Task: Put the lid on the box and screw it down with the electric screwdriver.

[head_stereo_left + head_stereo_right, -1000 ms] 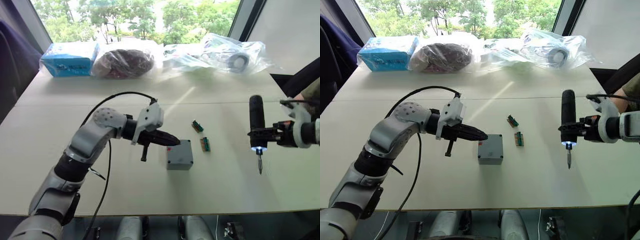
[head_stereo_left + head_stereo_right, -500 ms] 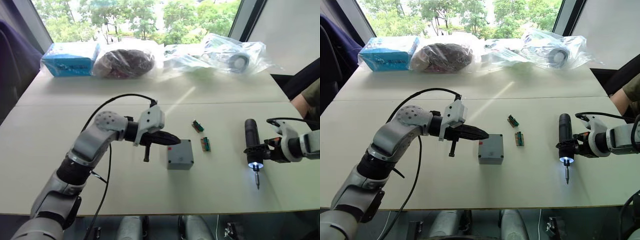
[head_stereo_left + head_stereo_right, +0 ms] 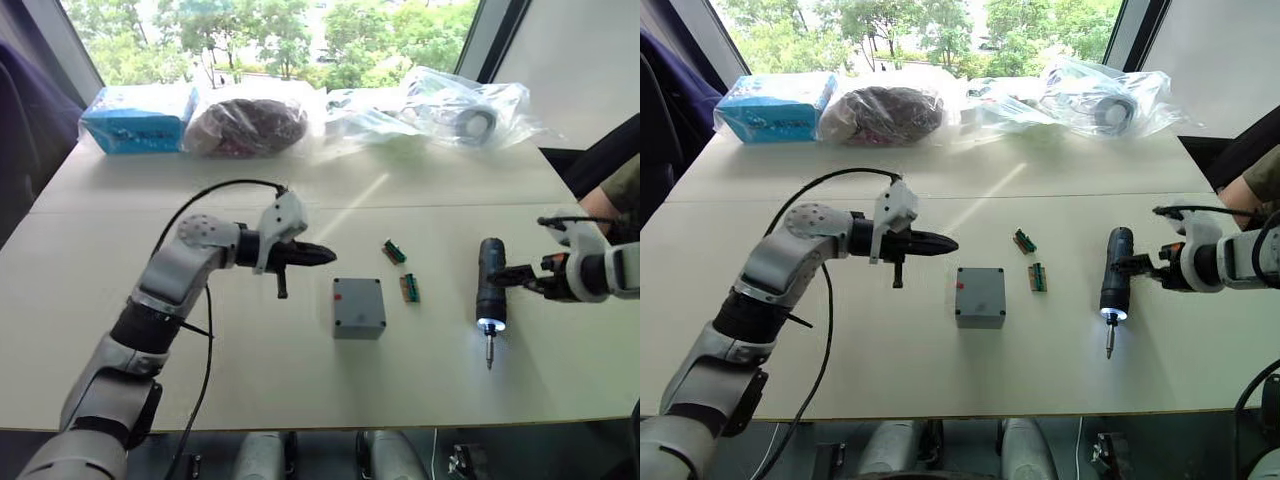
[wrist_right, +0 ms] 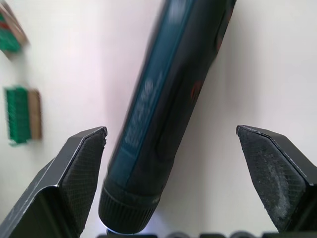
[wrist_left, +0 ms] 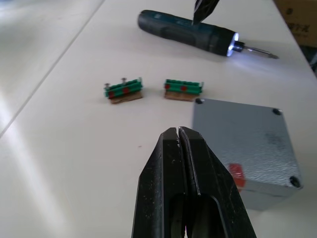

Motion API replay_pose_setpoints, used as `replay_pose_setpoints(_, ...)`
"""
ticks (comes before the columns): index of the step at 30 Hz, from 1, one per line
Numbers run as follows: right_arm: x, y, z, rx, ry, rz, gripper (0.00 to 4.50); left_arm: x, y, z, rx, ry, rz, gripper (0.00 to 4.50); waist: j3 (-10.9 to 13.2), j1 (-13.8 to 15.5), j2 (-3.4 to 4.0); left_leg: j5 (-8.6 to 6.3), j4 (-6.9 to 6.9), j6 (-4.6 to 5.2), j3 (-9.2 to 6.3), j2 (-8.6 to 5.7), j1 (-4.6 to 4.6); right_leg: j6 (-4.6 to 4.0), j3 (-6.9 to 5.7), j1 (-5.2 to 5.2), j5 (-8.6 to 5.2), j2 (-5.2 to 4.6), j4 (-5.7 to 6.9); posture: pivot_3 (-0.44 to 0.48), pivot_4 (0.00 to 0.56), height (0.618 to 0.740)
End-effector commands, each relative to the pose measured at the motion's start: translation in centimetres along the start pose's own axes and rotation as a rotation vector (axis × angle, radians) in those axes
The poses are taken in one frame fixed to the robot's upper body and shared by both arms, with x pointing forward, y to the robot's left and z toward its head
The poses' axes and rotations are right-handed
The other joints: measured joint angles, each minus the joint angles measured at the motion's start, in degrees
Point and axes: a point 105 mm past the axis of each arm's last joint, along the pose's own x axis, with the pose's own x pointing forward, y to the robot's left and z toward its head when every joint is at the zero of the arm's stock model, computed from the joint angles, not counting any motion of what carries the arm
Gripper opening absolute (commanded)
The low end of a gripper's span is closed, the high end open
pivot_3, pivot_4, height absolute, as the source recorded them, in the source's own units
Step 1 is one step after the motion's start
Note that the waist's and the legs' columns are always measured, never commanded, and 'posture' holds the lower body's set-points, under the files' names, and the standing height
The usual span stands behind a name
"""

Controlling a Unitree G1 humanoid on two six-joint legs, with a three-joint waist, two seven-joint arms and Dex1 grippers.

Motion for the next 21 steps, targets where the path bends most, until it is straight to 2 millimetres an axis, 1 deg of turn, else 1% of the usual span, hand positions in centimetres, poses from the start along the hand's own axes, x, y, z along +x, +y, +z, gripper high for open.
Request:
replay_pose_setpoints(1,-3.2,1.9,3.9,-0.149,-0.193,0.023,4.42,-2.1,2.3,0.5,0.030,0.005,0.084,0.00,0.00,0.00,0.00,0.00,-0.01,0.00,0.00,0.01,0.00,0.00,-0.01,0.00,0.00,0.01,0.00,0.000,0.150,0.740)
replay_pose_setpoints(2,-3.6,2.9,4.2,-0.198,-0.215,0.046,4.42,-2.5,2.7,0.2,0.029,0.018,0.096,0.00,0.00,0.00,0.00,0.00,-0.01,0.00,0.00,0.01,0.00,0.00,0.00,-0.02,0.00,0.01,0.00,0.000,0.150,0.740)
replay_pose_setpoints(3,-3.7,4.6,4.0,-0.263,-0.223,0.108,4.42,-2.7,2.8,-0.1,0.025,0.027,0.095,0.00,0.00,0.01,0.00,0.00,-0.01,0.00,0.00,0.02,0.00,0.00,-0.01,-0.02,0.00,0.02,0.01,0.000,0.150,0.740)
replay_pose_setpoints(4,-3.8,5.7,3.7,-0.306,-0.224,0.151,4.42,-2.8,2.8,-0.2,0.022,0.030,0.091,0.00,0.00,0.00,0.00,0.00,-0.01,0.00,0.00,0.03,0.00,0.00,0.00,-0.02,0.00,0.02,0.01,0.000,0.150,0.740)
replay_pose_setpoints(5,-3.8,6.4,3.4,-0.332,-0.224,0.178,4.42,-2.8,2.8,-0.3,0.020,0.032,0.088,0.00,0.00,0.00,0.00,0.00,-0.01,-0.01,0.00,0.04,0.00,0.00,-0.01,-0.02,0.00,0.03,0.00,0.000,0.150,0.740)
replay_pose_setpoints(6,-3.5,8.0,2.5,-0.420,-0.222,0.227,4.42,-2.5,2.5,-0.5,0.013,0.035,0.069,0.00,0.00,0.05,-0.01,0.00,-0.01,-0.01,0.00,0.06,0.00,0.00,-0.01,-0.02,0.00,0.04,0.00,0.000,0.150,0.740)
replay_pose_setpoints(7,-2.9,10.1,1.0,-0.518,-0.215,0.305,4.42,-2.0,1.8,-1.0,0.007,0.049,0.042,0.00,0.00,0.18,-0.05,0.00,-0.01,-0.01,0.00,0.06,-0.01,0.00,-0.01,-0.01,0.00,0.03,0.00,0.000,0.150,0.740)
replay_pose_setpoints(9,-2.3,12.8,-1.5,-0.650,-0.214,0.408,4.42,-1.2,0.9,-1.8,0.000,0.072,0.009,0.00,-0.04,0.26,-0.15,0.00,0.03,0.00,-0.06,0.05,-0.01,0.00,-0.06,0.07,0.00,0.02,-0.02,0.000,0.150,0.740)
replay_pose_setpoints(10,-2.2,13.3,-2.1,-0.681,-0.219,0.424,4.42,-1.0,0.7,-2.0,-0.001,0.080,0.004,0.00,-0.04,0.23,-0.15,0.00,0.05,0.00,-0.07,0.05,-0.01,0.00,-0.06,0.08,0.00,0.01,-0.01,0.000,0.150,0.740)
replay_pose_setpoints(11,-1.1,13.5,-3.8,-0.806,-0.187,0.387,4.42,-0.5,0.6,-2.6,0.006,0.102,0.017,0.00,-0.04,0.21,-0.14,0.00,0.09,0.00,-0.08,0.03,-0.01,0.00,-0.05,0.11,0.00,-0.01,0.00,0.000,0.150,0.740)
replay_pose_setpoints(12,-0.5,13.7,-5.2,-0.903,-0.162,0.377,4.42,-0.1,0.5,-3.1,0.012,0.117,0.027,0.00,-0.04,0.49,-0.14,0.00,0.08,0.00,-0.06,-0.01,-0.02,0.02,-0.04,0.09,0.01,-0.05,0.01,0.000,0.150,0.740)
replay_pose_setpoints(14,0.5,14.9,-7.9,-0.948,-0.134,0.448,4.42,0.8,-0.4,-3.7,-0.007,0.125,0.012,0.00,-0.01,0.18,-0.20,-0.02,0.17,0.02,-0.07,-0.06,-0.03,0.05,-0.04,0.11,0.02,-0.09,0.02,0.000,0.150,0.740)
replay_pose_setpoints(16,0.8,15.5,-8.8,-0.935,-0.137,0.492,4.42,1.3,-1.2,-4.1,-0.015,0.135,-0.012,0.00,0.00,-0.03,-0.24,-0.03,0.37,0.04,-0.06,-0.03,-0.04,0.11,-0.02,0.15,0.05,-0.06,0.05,0.000,0.150,0.740)
replay_pose_setpoints(19,1.3,16.1,-9.1,-0.919,-0.148,0.520,4.42,1.8,-1.9,-5.0,-0.006,0.176,-0.028,0.00,0.03,-0.17,-0.28,-0.04,0.69,0.05,-0.07,0.05,-0.05,0.11,0.01,0.16,0.05,-0.01,0.31,0.000,0.150,0.740)
replay_pose_setpoints(21,1.6,16.3,-9.4,-0.916,-0.139,0.536,4.42,2.1,-2.3,-5.1,-0.012,0.178,-0.045,0.00,0.04,-0.04,-0.30,-0.05,0.79,0.06,-0.09,0.05,-0.02,0.10,0.01,0.17,0.05,-0.01,0.48,0.000,0.150,0.740)
